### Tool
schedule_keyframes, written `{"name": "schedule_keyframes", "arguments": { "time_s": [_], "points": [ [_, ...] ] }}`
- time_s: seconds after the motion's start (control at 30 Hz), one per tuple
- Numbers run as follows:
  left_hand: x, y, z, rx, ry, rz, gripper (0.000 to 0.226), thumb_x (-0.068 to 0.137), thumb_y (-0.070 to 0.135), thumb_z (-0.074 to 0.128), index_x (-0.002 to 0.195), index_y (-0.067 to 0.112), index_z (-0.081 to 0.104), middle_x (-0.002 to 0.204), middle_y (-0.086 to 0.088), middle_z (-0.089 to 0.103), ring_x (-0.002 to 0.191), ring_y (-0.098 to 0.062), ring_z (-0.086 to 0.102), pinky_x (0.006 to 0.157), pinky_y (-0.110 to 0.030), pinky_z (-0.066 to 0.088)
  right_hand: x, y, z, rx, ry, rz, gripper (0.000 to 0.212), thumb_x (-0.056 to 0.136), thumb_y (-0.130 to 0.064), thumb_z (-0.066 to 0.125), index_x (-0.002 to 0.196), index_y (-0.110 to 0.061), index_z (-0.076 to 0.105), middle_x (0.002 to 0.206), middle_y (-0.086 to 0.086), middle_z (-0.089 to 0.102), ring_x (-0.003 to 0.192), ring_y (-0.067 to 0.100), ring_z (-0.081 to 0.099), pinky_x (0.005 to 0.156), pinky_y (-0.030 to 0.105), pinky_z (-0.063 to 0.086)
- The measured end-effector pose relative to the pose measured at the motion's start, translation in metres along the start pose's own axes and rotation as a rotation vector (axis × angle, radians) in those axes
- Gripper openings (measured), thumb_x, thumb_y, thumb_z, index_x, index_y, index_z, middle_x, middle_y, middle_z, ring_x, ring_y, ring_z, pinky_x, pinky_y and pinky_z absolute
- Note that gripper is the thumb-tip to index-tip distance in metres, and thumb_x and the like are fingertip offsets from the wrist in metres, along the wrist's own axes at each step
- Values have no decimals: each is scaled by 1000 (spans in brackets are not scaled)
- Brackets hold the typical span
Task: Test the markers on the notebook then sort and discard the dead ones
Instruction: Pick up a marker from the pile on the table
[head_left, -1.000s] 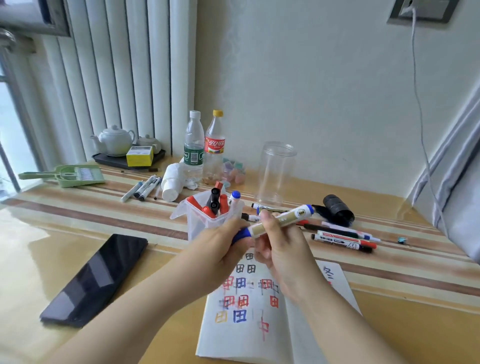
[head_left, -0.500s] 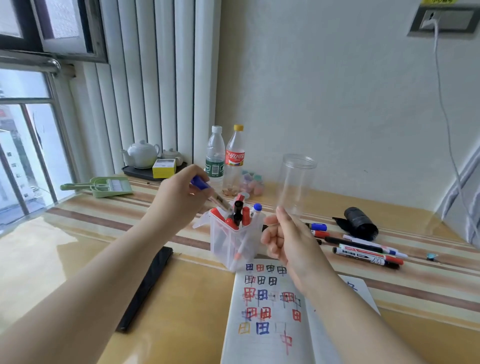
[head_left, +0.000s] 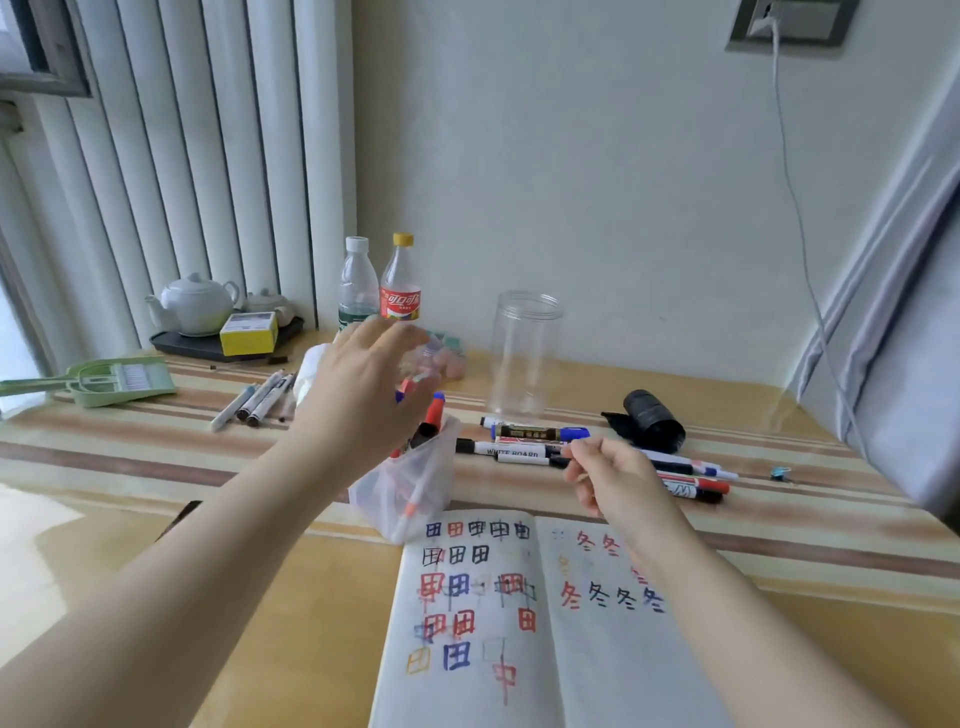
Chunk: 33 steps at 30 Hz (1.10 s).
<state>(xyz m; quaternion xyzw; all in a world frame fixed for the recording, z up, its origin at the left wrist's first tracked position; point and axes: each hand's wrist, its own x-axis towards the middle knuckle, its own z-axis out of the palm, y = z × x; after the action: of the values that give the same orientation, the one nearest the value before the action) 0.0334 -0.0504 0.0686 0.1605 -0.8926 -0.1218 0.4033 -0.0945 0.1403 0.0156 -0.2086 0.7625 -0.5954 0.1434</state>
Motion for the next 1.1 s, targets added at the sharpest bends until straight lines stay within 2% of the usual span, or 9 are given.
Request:
{"name": "schedule_keyframes", "arguments": {
  "time_s": [0.07,0.17,0.3,0.4,0.5,0.63,0.83,1.0,1.1],
  "points": [
    [-1,21,7,-46,36,188,24,82,21,63,104,11,60,97,-6,59,87,-26,56,75,-29,42,7,8,-16,-82,49,-6,21,96,-23,50,88,-8,61,67,-4,57,55,9,44,59,23,38],
    [-8,51,35,-121,-103,324,25,84,20,59,107,12,59,100,-3,60,86,-21,58,71,-27,46,18,23,-40,-201,130,-35,14,93,-21,54,87,-13,63,77,-4,63,62,6,49,62,22,38],
    [-20,75,91,-129,-359,287,33,92,28,48,124,20,49,119,4,50,100,-16,53,80,-30,48,29,50,-76,-509,187,-75,9,92,-18,55,95,-17,64,92,-8,60,82,8,55,62,16,36],
    [-28,81,127,-133,-464,230,34,92,29,48,125,23,47,123,8,47,103,-13,51,80,-28,48,42,72,-101,-765,160,-94,25,93,-13,53,116,-14,62,111,0,57,86,11,51,74,17,35],
    [-34,82,151,-138,-536,199,33,92,27,48,124,23,46,123,9,47,103,-12,52,81,-27,47,56,89,-116,-903,88,-143,32,93,-11,51,125,-15,57,125,1,53,108,17,51,90,21,37],
    [-40,77,168,-169,-565,172,33,92,27,49,125,27,45,123,11,47,103,-8,51,82,-21,45,72,98,-119,-1086,24,-202,36,96,-19,47,133,-18,50,130,-2,48,123,17,41,102,28,33],
    [-39,67,171,-190,-550,129,29,92,28,48,121,27,47,118,13,48,97,-5,51,81,-21,46,89,97,-117,-1270,-13,-254,20,97,-25,46,115,-19,50,123,-3,48,117,17,39,93,29,34],
    [-39,66,165,-198,-543,136,29,92,29,49,121,27,47,118,14,48,101,-4,49,82,-17,45,87,92,-119,-1380,-97,-228,21,98,-29,44,116,-20,47,125,-3,46,124,19,36,98,32,29],
    [-41,69,157,-209,-533,132,28,92,30,49,120,27,48,117,15,49,100,-2,49,80,-14,44,75,81,-115,-1267,-98,-186,18,98,-28,43,113,-19,48,121,-4,50,117,17,44,93,30,36]
  ]
}}
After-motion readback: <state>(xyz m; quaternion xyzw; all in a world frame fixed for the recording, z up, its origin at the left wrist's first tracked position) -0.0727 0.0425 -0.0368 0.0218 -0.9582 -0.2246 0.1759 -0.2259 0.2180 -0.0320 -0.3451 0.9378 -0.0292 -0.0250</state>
